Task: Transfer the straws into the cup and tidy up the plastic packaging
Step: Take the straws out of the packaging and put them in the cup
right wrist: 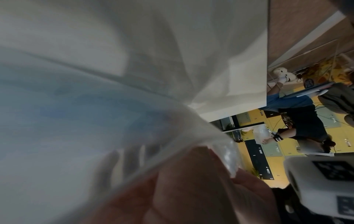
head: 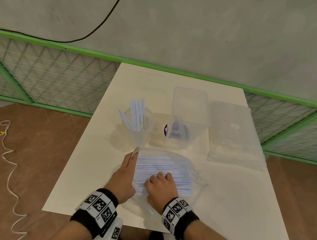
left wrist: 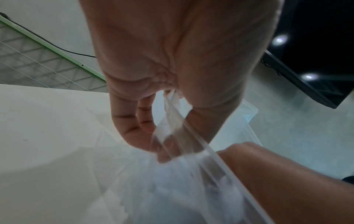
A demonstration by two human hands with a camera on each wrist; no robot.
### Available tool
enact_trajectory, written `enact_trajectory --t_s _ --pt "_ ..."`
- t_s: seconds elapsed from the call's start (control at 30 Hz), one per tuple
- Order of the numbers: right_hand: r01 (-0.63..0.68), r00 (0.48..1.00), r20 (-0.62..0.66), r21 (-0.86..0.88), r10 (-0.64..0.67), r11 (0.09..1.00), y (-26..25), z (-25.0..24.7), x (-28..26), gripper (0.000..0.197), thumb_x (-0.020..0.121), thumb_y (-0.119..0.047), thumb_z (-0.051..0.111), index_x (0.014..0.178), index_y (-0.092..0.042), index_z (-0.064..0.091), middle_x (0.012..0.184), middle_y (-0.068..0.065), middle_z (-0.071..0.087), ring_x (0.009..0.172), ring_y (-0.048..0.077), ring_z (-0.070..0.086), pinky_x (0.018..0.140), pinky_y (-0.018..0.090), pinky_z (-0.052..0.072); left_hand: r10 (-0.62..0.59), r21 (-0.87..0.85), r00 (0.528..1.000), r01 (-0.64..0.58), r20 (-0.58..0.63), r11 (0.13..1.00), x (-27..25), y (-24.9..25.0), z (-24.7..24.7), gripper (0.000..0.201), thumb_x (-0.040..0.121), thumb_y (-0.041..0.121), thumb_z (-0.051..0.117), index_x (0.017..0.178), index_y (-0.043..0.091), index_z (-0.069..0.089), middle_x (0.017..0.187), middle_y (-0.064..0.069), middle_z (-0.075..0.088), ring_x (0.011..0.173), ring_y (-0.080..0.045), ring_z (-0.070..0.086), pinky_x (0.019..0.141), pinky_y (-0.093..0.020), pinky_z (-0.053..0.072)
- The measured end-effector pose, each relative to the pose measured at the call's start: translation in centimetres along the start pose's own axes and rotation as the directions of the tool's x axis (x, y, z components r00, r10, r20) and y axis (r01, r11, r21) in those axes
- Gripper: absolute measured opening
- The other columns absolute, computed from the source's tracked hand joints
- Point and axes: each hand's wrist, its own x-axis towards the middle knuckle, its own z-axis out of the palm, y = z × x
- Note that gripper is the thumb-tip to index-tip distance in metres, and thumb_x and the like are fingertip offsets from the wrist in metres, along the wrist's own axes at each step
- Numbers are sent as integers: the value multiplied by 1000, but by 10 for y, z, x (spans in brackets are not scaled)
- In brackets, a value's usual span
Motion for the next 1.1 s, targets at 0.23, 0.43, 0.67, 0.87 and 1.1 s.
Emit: enact_trajectory --t_s 0.23,0.43,0.67,0.87,1.1 --pt "17 1000 -10 -38 -18 999 -2 2 -1 27 37 -23 84 50 -21 60 55 -5 56 58 21 56 60 36 50 13 -29 1000 -13 -9 1000 0 -3 1 115 68 -4 62 153 29 -8 155 14 0 102 -20 56 59 -20 45" --pt "10 1000 15 -60 -9 998 -5 8 -3 27 42 -18 86 47 -20 60 54 -5 54 60 22 54 59 39 48 20 -55 1000 -21 -19 998 -4 -3 3 117 67 -7 60 151 34 -10 154 17 1 108 -19 55 65 -23 51" --pt "-46 998 44 -39 48 998 -6 10 -4 24 45 -21 87 49 -22 64 62 -5 57 65 23 57 61 41 49 14 -62 999 -16 -29 998 -6 -2 6 119 67 -8 61 151 34 -13 154 16 2 89 -14 49 54 -14 39" --pt "13 990 139 56 -21 998 2 -5 -3 25 58 -34 77 73 -17 67 76 2 64 77 27 59 72 43 46 15 -54 999 -16 -28 998 -5 -2 6 115 69 -7 59 151 32 -10 155 15 2 87 -14 51 57 -14 41" --pt "-126 992 45 389 117 913 27 -28 -19 34 91 -45 49 115 -21 54 104 5 69 96 30 62 83 34 43 1 -63 1000 -2 -17 998 -6 -4 7 116 69 -9 59 151 32 -11 154 15 2 89 -13 47 60 -15 39"
